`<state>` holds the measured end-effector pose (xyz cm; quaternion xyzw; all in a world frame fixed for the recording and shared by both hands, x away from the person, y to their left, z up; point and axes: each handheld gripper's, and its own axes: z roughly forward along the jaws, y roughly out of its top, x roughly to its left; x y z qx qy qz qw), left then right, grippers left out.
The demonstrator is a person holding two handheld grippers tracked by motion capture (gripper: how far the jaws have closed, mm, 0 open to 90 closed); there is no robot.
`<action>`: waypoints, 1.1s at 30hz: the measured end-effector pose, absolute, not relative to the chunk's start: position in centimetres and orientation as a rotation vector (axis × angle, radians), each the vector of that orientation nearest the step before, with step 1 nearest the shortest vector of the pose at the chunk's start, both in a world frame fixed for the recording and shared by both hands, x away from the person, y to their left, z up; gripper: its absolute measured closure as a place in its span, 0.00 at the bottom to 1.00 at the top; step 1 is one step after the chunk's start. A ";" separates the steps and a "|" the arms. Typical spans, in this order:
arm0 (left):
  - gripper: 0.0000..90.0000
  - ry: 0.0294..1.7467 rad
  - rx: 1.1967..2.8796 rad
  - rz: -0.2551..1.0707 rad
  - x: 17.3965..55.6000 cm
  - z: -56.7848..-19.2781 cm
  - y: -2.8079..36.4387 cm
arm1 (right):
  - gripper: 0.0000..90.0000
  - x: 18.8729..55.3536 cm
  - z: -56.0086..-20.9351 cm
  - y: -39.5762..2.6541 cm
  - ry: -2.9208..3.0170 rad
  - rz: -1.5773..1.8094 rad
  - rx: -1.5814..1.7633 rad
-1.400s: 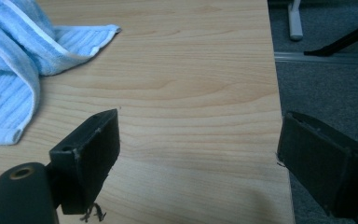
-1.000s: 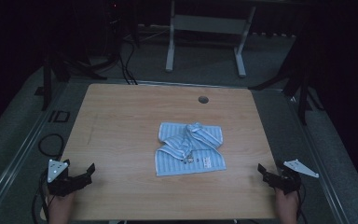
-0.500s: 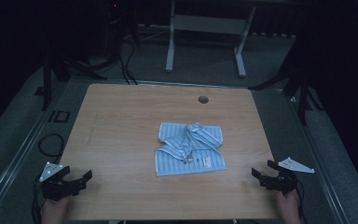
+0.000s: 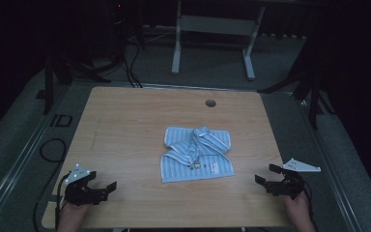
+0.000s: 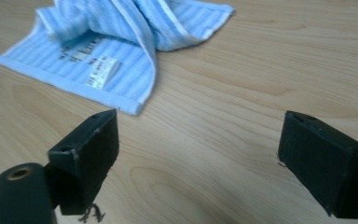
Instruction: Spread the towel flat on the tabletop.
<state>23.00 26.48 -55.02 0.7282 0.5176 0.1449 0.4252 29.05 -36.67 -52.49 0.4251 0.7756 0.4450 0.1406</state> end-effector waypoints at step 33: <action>0.03 1.056 2.072 0.285 26.8 -54.9 14.0 | 0.15 31.9 -52.5 -31.2 2.427 1.248 1.055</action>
